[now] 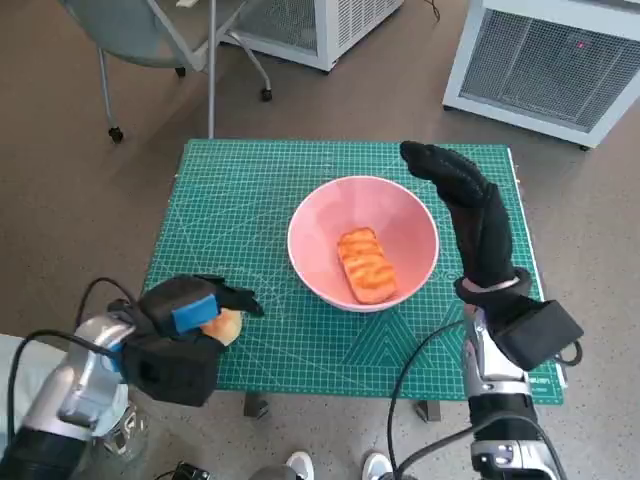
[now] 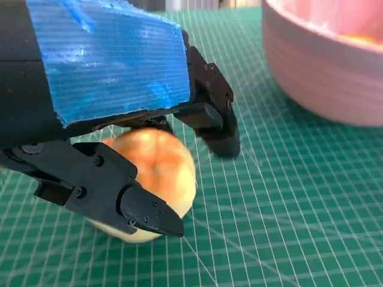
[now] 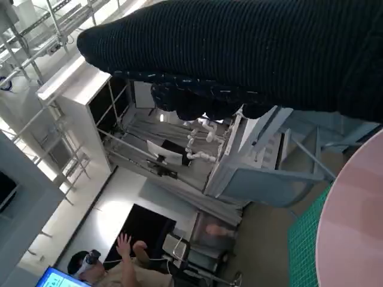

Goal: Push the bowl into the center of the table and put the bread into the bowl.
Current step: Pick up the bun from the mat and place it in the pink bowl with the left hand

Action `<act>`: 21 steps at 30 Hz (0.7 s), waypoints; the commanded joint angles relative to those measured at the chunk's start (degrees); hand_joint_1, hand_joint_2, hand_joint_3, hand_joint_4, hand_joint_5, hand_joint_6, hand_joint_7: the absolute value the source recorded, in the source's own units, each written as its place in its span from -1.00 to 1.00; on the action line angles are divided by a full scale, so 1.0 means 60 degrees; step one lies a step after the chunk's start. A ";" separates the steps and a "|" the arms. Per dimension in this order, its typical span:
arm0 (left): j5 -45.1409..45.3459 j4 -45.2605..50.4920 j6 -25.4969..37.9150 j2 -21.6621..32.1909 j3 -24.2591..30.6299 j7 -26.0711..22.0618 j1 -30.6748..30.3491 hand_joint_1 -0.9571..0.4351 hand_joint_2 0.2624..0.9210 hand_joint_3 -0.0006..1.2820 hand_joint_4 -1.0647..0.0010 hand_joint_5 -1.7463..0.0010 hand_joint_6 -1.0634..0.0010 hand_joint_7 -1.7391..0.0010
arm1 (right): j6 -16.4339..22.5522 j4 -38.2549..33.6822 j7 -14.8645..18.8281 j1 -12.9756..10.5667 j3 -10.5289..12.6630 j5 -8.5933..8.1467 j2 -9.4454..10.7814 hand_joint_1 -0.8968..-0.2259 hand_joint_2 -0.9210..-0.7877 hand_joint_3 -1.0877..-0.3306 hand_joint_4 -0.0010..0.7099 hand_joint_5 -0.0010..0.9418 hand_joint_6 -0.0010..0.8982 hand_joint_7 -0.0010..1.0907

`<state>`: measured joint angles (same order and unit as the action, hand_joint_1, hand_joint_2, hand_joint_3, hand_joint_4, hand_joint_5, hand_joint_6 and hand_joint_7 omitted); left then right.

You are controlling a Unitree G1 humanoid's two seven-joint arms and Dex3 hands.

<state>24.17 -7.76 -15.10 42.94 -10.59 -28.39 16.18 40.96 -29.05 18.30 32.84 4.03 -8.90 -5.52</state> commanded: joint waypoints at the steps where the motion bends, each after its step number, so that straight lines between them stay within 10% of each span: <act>1: -0.0959 0.0404 -0.0099 0.0304 0.0839 -0.0287 0.0452 0.38 1.00 -0.82 -0.26 -0.31 -0.01 -0.49 | -0.0226 0.0084 0.0089 -0.0233 0.0002 -0.0134 -0.0004 -0.36 -1.00 -0.20 -0.53 -1.00 -1.00 -0.07; 21: -0.1997 0.1304 -0.1031 -0.0684 0.2200 0.1227 0.2410 0.37 1.00 -0.72 -0.10 -0.58 0.05 -0.38 | -0.0430 0.0399 0.0021 -0.0369 0.0063 -0.0112 -0.0018 -0.39 -1.00 -0.20 -0.54 -1.00 -1.00 -0.07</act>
<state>12.37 -0.83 -20.95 40.56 3.31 -22.22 28.20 39.48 -26.80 18.30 32.34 4.31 -8.93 -5.60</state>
